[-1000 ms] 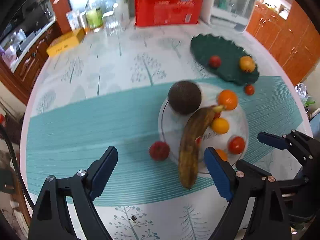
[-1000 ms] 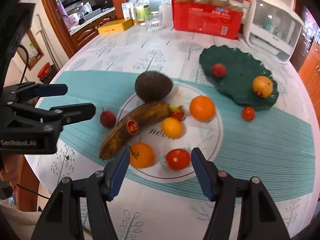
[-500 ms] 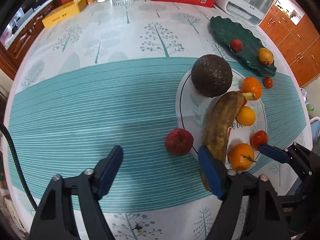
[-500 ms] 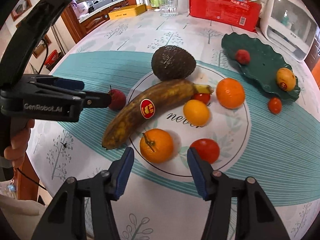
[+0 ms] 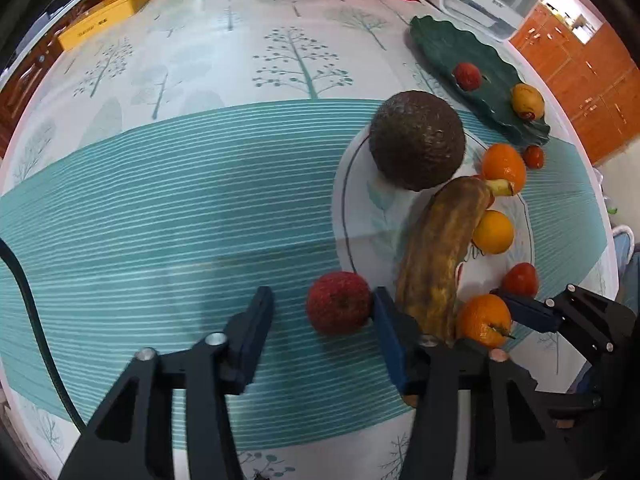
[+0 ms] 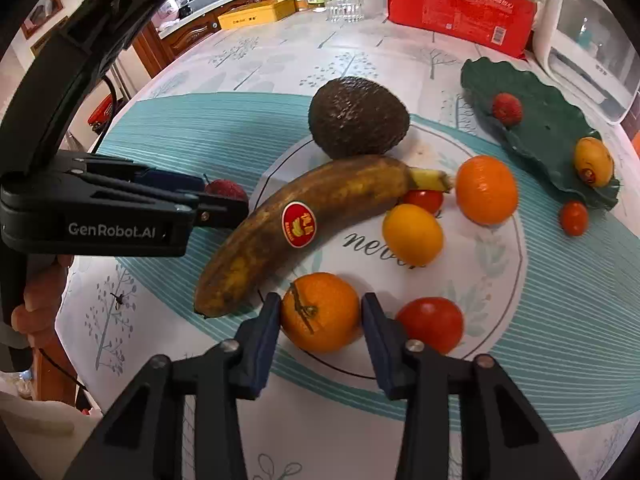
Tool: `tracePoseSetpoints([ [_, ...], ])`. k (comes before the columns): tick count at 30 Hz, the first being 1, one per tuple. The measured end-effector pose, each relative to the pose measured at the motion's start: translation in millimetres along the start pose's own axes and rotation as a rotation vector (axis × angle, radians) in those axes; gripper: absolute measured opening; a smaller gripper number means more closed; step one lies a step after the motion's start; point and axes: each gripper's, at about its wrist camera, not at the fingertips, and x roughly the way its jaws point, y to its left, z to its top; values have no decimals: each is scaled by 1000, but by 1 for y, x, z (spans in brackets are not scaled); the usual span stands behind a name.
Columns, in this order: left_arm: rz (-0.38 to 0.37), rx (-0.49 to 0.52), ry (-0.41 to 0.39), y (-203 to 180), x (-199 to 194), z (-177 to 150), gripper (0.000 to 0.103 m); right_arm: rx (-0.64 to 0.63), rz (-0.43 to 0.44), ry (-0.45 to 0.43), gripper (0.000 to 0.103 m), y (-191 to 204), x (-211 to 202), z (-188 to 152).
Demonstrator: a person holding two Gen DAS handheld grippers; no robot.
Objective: Organize fruits
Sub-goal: 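Grasp another red lychee with the left gripper while the right grasps a mandarin, then carry the lychee in the left gripper while the right carries the mandarin to the green plate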
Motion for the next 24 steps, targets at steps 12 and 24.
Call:
tracePoseSetpoints([
  [12,26,0,-6,-7,0,-1,30,9,28,1,39,-5,0,-2],
  [24,41,-4,-42,-19,-33,-6,30,79,5,9,39,-17,-19,-2],
])
